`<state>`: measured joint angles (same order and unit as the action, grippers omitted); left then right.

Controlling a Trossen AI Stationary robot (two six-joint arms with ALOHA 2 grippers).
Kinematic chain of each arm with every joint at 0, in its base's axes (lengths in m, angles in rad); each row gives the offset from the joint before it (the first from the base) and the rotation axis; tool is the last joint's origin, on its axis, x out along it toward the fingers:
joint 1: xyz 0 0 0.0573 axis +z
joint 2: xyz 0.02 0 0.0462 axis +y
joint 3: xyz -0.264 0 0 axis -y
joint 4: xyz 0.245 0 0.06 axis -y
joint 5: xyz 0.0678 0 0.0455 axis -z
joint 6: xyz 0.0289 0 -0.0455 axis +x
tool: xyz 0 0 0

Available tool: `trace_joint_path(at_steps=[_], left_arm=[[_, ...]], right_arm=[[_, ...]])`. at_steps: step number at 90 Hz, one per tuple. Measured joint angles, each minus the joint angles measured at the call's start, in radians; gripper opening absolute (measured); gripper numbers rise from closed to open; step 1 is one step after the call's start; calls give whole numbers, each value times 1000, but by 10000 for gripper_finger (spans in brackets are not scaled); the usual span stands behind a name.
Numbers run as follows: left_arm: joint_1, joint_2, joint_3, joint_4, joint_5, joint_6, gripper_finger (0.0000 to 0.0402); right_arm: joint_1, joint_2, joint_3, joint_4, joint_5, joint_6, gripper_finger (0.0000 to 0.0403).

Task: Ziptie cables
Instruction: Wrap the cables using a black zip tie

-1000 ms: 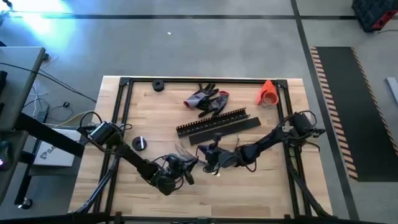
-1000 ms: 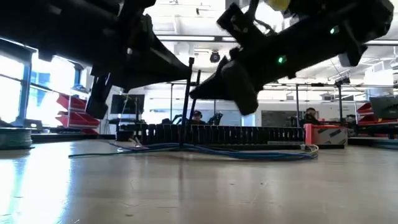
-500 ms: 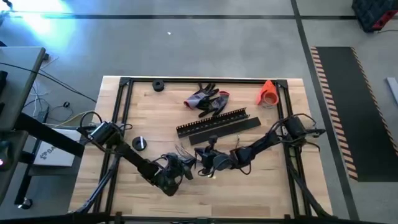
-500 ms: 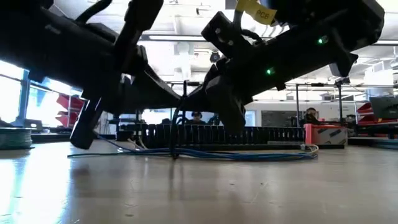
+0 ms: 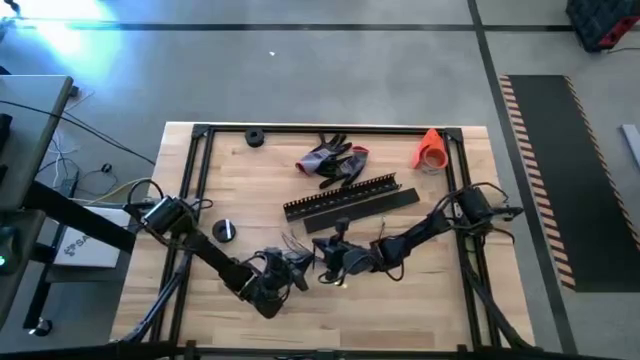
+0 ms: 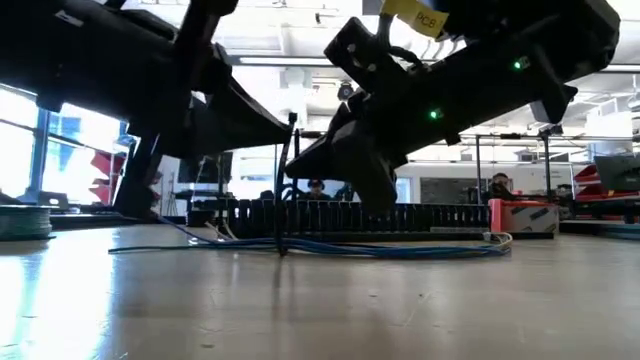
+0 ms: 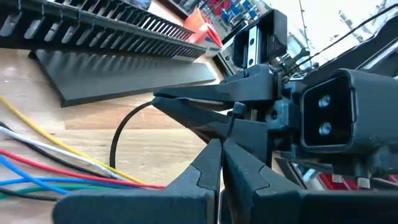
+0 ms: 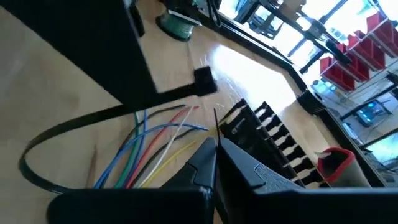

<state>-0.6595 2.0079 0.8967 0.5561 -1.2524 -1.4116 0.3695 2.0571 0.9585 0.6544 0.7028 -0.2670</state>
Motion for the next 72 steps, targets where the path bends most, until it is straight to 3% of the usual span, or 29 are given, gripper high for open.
trace_joint_path(at_steps=[24,72], left_arm=[[12,0,0,-4,36,-22,0],[-12,0,0,-12,-10,-72,0]], right_arm=[[0,0,0,0,-3,-3,0],[-1,0,0,-5,-3,-3,0]])
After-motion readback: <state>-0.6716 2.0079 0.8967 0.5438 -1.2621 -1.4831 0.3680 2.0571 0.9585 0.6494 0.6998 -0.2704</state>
